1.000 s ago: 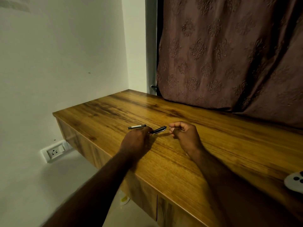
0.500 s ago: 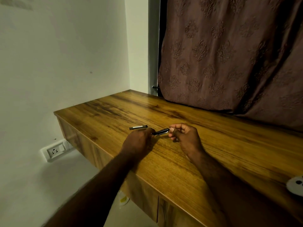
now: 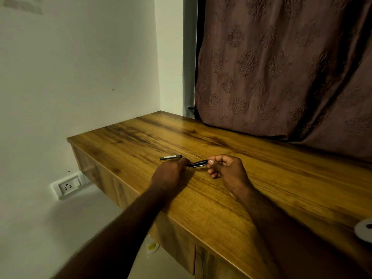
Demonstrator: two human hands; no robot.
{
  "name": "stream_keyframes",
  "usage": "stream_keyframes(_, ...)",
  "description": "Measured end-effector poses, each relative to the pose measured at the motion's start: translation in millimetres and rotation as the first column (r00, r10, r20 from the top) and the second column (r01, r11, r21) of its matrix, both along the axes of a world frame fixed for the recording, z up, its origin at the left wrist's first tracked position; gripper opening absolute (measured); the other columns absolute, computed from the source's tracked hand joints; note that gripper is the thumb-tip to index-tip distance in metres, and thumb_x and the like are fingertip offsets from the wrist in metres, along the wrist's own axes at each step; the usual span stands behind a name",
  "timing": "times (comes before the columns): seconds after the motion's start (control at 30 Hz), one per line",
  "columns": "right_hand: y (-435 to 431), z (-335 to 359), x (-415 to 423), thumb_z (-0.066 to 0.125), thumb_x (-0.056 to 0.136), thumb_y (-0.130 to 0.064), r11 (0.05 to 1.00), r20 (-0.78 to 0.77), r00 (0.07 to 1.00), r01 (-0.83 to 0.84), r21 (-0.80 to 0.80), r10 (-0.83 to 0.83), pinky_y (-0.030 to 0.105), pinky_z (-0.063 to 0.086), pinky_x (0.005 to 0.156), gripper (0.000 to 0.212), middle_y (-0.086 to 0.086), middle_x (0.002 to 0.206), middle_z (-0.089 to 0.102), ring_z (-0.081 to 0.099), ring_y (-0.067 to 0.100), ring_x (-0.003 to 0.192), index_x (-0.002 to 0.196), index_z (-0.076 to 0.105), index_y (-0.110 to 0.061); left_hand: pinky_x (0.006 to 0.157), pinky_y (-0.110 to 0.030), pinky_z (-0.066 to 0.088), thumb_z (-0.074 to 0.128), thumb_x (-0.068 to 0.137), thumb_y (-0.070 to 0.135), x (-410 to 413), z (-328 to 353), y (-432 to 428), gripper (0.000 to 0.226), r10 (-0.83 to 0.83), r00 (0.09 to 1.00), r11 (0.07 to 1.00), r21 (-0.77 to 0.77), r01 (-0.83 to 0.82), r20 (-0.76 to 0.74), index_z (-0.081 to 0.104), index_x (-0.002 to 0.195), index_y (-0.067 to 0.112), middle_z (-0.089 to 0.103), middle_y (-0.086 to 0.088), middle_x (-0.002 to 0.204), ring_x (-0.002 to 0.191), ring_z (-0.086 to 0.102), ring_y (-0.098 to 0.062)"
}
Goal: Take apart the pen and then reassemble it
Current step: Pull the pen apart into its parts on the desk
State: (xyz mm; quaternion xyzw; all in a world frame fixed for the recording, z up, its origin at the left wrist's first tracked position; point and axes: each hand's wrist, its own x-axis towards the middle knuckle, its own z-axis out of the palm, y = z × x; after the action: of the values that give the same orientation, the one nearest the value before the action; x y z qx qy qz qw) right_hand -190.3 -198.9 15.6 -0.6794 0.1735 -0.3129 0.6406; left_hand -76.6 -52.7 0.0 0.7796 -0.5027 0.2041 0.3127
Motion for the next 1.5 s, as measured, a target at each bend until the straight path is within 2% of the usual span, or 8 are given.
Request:
stream_keyframes(0.47,-1.2,0.7,-2.0,0.057,0.092,0.001,0.997,0.042,0.999,-0.032,0.064,0.029,0.02,0.046,0.048,0.014,0.009,0.079,0.067,0.058,0.011,0.055,0.102,0.066,0.002,0.059,-0.033,0.05,0.054,0.093,0.042,0.8,-1.1,0.2,0.026,-0.017,0.999,0.999,-0.033,0.018,0.031,0.064,0.105,0.021,0.069,0.0,0.083,0.072,0.064,-0.02)
stream_keyframes(0.73,-3.1,-2.0,0.2,0.06,0.091,-0.003,1.0,0.019,1.0,0.011,0.012,-0.011,0.027,0.042,0.048,0.007,0.013,0.077,0.065,0.056,0.015,0.054,0.094,0.064,0.0,0.058,-0.032,0.05,0.054,0.091,0.042,2.2,-1.9,-0.2,0.025,-0.021,0.999,0.999,-0.035,0.022,0.027,0.063,0.103,0.022,0.069,0.002,0.083,0.071,0.063,-0.017)
stream_keyframes(0.93,-2.6,-4.5,2.4,0.059,0.093,-0.015,0.996,-0.023,0.999,0.02,-0.083,-0.022,0.026,0.034,0.042,0.014,0.009,0.075,0.064,0.051,0.015,0.048,0.091,0.063,-0.001,0.059,-0.032,0.05,0.055,0.092,0.043,2.0,-1.6,-0.5,0.026,-0.02,0.999,1.0,-0.021,0.021,0.044,0.064,0.105,0.022,0.068,0.003,0.084,0.072,0.063,-0.015)
stream_keyframes(1.1,-3.0,-5.0,2.0,0.058,0.094,-0.016,0.99,-0.03,1.0,0.006,-0.137,-0.01,0.021,0.035,0.039,0.015,0.005,0.07,0.063,0.05,0.013,0.045,0.087,0.058,-0.003,0.06,-0.032,0.051,0.051,0.094,0.044,1.8,-0.2,0.7,0.029,-0.039,0.998,0.999,0.002,0.038,0.048,0.063,0.108,0.022,0.068,0.003,0.087,0.071,0.062,-0.014)
stream_keyframes(1.2,-4.6,-4.7,2.9,0.059,0.094,-0.019,0.992,-0.024,0.999,0.031,-0.123,-0.034,0.024,0.038,0.043,0.017,0.004,0.067,0.063,0.052,0.014,0.049,0.085,0.062,-0.005,0.059,-0.032,0.05,0.051,0.094,0.045,0.9,0.2,0.3,0.028,-0.021,0.999,1.0,0.0,0.021,0.037,0.063,0.107,0.023,0.067,0.003,0.084,0.07,0.062,-0.014)
stream_keyframes(1.37,-33.0,-6.5,-5.0,0.061,0.091,-0.025,0.846,0.003,0.883,0.452,-0.282,-0.47,0.031,0.046,0.064,0.028,0.005,0.064,0.061,0.055,0.019,0.062,0.068,0.061,-0.009,0.059,-0.033,0.051,0.052,0.094,0.041,1.1,0.6,0.3,0.024,0.008,0.999,1.0,-0.001,-0.008,0.049,0.062,0.105,0.022,0.068,0.0,0.084,0.071,0.063,-0.019)
stream_keyframes(1.43,-41.2,-10.5,-3.8,0.063,0.089,-0.022,0.831,-0.041,0.871,0.453,-0.322,-0.49,0.029,0.046,0.068,0.018,0.002,0.072,0.064,0.059,0.018,0.069,0.073,0.063,-0.014,0.06,-0.034,0.051,0.053,0.093,0.038,1.1,1.3,0.0,0.023,0.023,0.999,1.0,0.008,-0.023,0.046,0.062,0.107,0.022,0.068,-0.001,0.087,0.073,0.064,-0.019)
stream_keyframes(1.5,-41.3,-14.0,0.1,0.065,0.087,-0.018,0.846,-0.148,0.893,0.333,-0.416,-0.425,0.027,0.047,0.076,0.008,0.0,0.09,0.066,0.062,0.016,0.085,0.095,0.067,-0.015,0.064,-0.035,0.051,0.054,0.092,0.033,-0.2,2.3,-0.8,0.022,0.017,0.999,1.0,0.019,-0.017,0.044,0.062,0.109,0.021,0.068,-0.003,0.091,0.079,0.063,-0.021)
